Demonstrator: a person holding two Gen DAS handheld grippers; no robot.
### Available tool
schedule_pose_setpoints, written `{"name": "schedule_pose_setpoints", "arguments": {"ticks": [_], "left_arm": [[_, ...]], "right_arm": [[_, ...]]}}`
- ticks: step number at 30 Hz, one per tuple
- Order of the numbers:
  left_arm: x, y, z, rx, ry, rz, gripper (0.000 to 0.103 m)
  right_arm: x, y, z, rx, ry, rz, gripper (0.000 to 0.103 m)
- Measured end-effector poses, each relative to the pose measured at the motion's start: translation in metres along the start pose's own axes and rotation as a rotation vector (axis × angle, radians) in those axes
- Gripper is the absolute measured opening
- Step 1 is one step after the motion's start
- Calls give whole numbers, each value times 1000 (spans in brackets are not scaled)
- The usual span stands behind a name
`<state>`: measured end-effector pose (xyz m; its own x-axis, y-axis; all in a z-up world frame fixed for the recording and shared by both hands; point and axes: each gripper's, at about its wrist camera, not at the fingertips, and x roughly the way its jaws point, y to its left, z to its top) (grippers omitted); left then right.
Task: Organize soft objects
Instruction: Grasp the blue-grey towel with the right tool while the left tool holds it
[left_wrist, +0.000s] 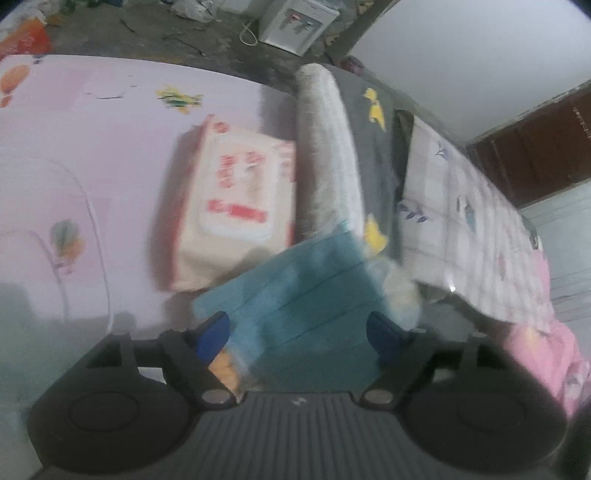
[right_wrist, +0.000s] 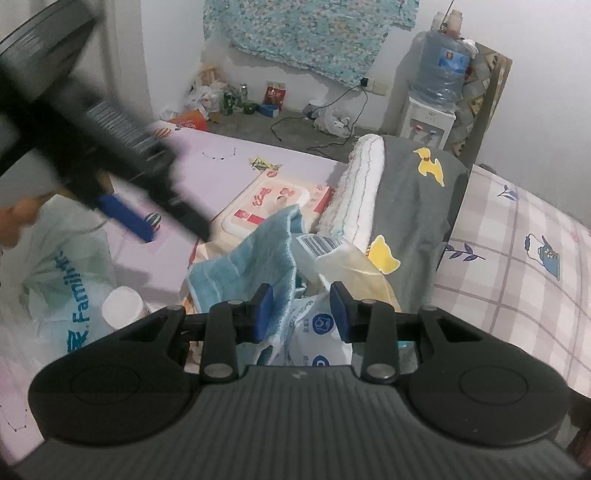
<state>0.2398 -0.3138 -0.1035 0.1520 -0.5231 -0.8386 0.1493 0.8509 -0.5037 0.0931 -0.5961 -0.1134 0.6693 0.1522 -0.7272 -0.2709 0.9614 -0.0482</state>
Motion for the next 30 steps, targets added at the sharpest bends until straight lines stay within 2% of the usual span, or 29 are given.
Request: {"name": "schedule_pose_setpoints", "arguments": {"ticks": [3, 6, 9, 11, 13, 14, 15, 16, 17, 19, 24, 30], "left_arm": [[15, -13, 17, -25, -5, 6, 82], [30, -21, 31, -70, 3, 45, 82], [46, -26, 39, -95, 25, 81, 72], [55, -29, 39, -72, 40, 113, 58], [59, -30, 38, -53, 43, 142, 49], [59, -29, 37, -51, 41, 144, 35], [59, -27, 37, -51, 43, 143, 26], [58, -25, 36, -52, 46, 145, 13], [56, -23, 36, -48, 43, 145, 5], [49, -21, 33, -25, 26, 150, 4], [15, -15, 19, 31, -6, 124, 4], [-33, 2, -17, 57, -32, 82, 4]], "right_arm": [[0, 5, -1, -16, -2, -2, 34], [2, 9, -1, -42, -4, -11, 35], [3, 11, -2, -49, -8, -14, 35], [3, 10, -3, -44, -12, -16, 35], [4, 9, -4, -38, -14, -18, 35], [4, 9, -4, -34, -15, -20, 35], [4, 8, -5, -30, -16, -21, 35], [4, 8, -5, -26, -18, -22, 35], [4, 7, -5, -21, -18, -22, 35], [4, 6, -4, -14, -19, -23, 36], [-8, 7, -7, 37, -48, 13, 51], [-43, 21, -23, 140, -88, 82, 60]]}}
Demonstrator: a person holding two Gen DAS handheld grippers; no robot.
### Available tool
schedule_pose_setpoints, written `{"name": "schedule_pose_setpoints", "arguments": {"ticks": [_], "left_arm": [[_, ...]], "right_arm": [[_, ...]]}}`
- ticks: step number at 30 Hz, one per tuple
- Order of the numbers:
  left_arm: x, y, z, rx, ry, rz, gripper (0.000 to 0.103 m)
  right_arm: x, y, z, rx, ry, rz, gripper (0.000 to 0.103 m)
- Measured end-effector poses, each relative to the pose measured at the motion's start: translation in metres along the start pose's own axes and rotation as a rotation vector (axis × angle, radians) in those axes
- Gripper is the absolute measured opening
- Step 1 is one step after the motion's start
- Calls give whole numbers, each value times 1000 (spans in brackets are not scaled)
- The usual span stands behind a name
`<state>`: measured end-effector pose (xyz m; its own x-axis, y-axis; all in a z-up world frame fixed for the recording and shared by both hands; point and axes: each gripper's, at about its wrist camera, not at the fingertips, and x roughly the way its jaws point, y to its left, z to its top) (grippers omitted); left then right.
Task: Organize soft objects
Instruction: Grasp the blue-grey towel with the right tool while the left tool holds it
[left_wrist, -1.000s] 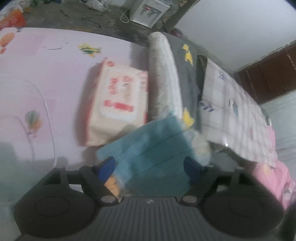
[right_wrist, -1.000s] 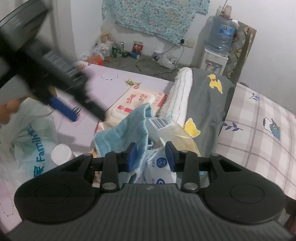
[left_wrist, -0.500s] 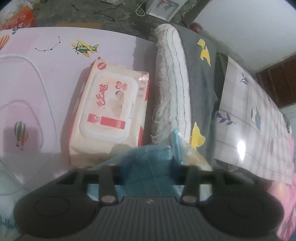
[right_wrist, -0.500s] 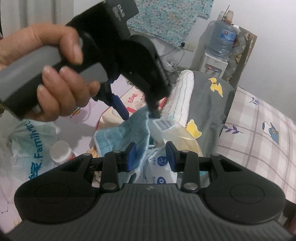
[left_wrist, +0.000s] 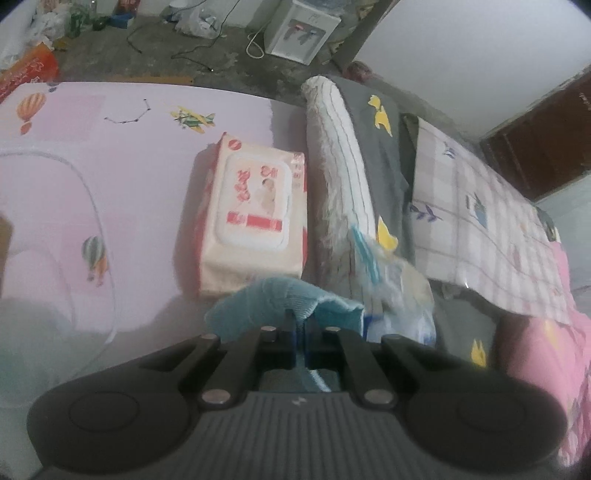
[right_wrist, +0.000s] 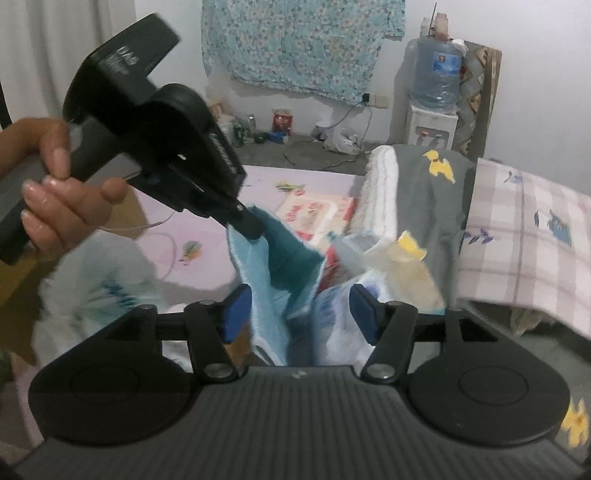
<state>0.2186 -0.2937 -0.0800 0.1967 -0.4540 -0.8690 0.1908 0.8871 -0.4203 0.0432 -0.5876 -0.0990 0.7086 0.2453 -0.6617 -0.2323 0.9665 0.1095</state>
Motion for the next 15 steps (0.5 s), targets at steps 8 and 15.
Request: {"name": "schedule_pose_setpoints", "arguments": {"ticks": [8, 15], "left_arm": [[-40, 38, -72, -5, 36, 88, 4], [-41, 55, -131, 79, 88, 191, 4]], "right_arm": [[-26, 39, -34, 59, 95, 87, 61], [-37, 30, -62, 289, 151, 133, 61]]}}
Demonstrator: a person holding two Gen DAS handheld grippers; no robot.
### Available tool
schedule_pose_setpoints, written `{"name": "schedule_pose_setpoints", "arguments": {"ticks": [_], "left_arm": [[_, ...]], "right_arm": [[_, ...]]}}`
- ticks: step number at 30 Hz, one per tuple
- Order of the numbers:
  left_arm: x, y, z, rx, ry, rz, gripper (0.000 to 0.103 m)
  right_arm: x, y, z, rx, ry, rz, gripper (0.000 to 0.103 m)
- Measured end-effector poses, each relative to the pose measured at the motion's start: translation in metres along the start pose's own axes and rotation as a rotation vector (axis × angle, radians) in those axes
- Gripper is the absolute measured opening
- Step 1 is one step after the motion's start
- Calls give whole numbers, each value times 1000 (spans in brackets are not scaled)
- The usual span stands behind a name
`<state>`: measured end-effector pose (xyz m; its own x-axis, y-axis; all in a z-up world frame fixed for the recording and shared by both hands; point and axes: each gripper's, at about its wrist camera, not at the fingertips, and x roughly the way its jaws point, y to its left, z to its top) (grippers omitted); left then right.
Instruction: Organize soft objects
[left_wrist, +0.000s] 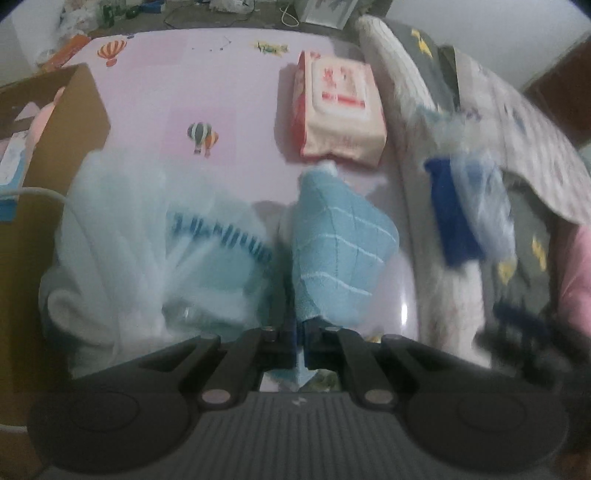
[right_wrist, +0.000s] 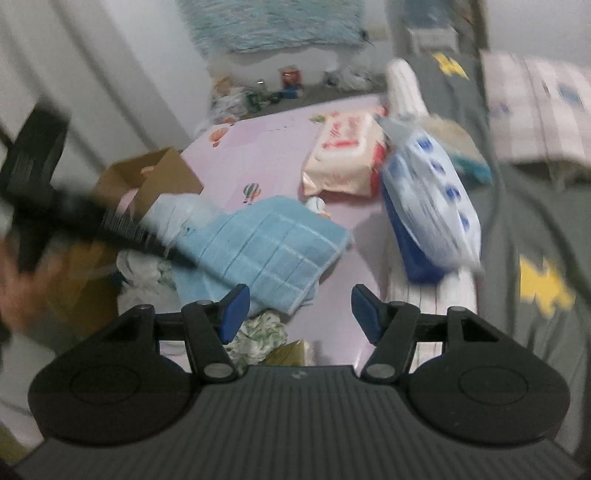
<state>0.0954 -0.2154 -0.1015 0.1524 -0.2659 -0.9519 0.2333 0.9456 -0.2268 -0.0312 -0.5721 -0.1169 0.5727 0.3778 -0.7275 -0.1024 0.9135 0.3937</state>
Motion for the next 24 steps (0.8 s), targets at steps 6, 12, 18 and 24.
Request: {"name": "schedule_pose_setpoints", "arguments": {"ticks": [6, 12, 18, 24], "left_arm": [[-2, -15, -27, 178, -81, 90, 4], [0, -43, -48, 321, -124, 82, 4], [2, -71, -66, 402, -146, -2, 4], [8, -88, -71, 477, -160, -34, 4]], "right_arm": [[29, -24, 8, 304, 6, 97, 60], [66, -10, 26, 468, 25, 221, 72], [104, 13, 27, 417, 173, 152, 84], [129, 2, 11, 443, 289, 114, 69]]}}
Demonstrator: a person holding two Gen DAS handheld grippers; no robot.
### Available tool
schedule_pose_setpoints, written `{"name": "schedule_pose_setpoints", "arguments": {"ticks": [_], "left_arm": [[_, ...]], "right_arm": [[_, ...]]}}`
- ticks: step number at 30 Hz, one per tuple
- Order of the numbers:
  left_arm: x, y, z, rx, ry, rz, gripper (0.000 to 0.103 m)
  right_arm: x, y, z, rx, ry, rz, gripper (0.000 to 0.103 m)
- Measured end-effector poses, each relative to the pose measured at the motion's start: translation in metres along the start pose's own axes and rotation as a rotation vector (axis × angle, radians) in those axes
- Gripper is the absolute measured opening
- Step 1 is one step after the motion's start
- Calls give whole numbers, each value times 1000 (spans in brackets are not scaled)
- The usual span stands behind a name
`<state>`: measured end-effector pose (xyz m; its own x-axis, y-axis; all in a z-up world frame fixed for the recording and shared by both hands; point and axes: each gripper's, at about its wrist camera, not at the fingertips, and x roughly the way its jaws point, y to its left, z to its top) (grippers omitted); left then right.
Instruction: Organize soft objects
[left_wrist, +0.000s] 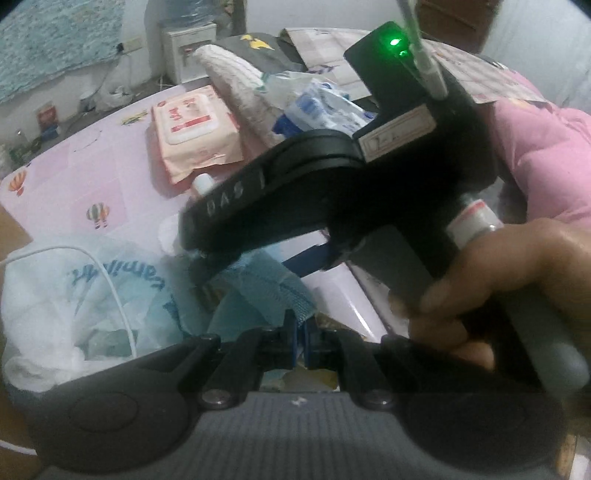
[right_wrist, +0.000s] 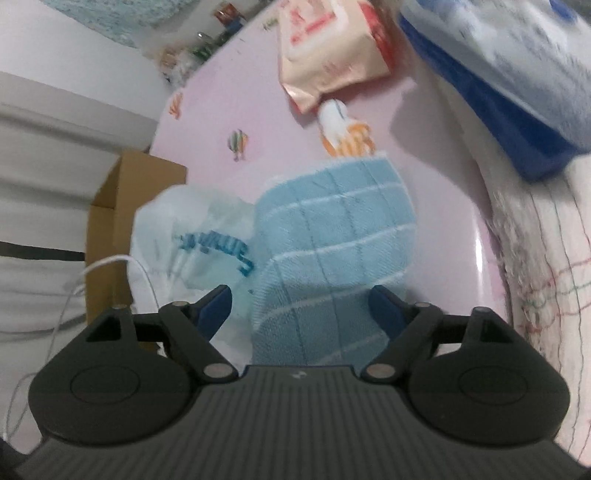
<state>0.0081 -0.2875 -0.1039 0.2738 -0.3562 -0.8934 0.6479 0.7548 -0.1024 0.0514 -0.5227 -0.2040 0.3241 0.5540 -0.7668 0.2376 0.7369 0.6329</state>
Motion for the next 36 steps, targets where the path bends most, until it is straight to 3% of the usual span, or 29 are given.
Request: {"name": "schedule_pose_setpoints", "arguments": {"ticks": [1, 3, 6, 8, 12, 17, 22, 27, 29, 36], "left_arm": [[1, 0, 1, 3, 2, -4, 4], [3, 3, 2, -2, 14, -17, 5], [3, 13, 3, -39, 32, -51, 19], [2, 20, 3, -63, 40, -64, 27], [6, 31, -2, -96, 78, -67, 29], [27, 39, -16, -141, 194, -86, 46], [54, 52, -23, -215, 259, -65, 46], [58, 60, -18, -255, 230, -69, 40], [58, 60, -14, -269, 217, -94, 29], [56, 50, 9, -289, 148, -157, 28]], "right_arm": [[1, -3, -1, 7, 2, 2, 60], [-1, -10, -1, 21, 1, 1, 33], [-13, -20, -2, 39, -37, -8, 18], [-24, -29, -3, 45, -71, -36, 15], [-41, -44, -6, 70, -129, -104, 13], [-53, -63, -12, 110, -155, -137, 13], [-46, -74, -17, 141, -135, -144, 13], [-36, -79, -21, 151, -118, -156, 13], [-33, -80, -21, 159, -110, -149, 13], [-35, -77, -23, 159, -99, -102, 13]]}}
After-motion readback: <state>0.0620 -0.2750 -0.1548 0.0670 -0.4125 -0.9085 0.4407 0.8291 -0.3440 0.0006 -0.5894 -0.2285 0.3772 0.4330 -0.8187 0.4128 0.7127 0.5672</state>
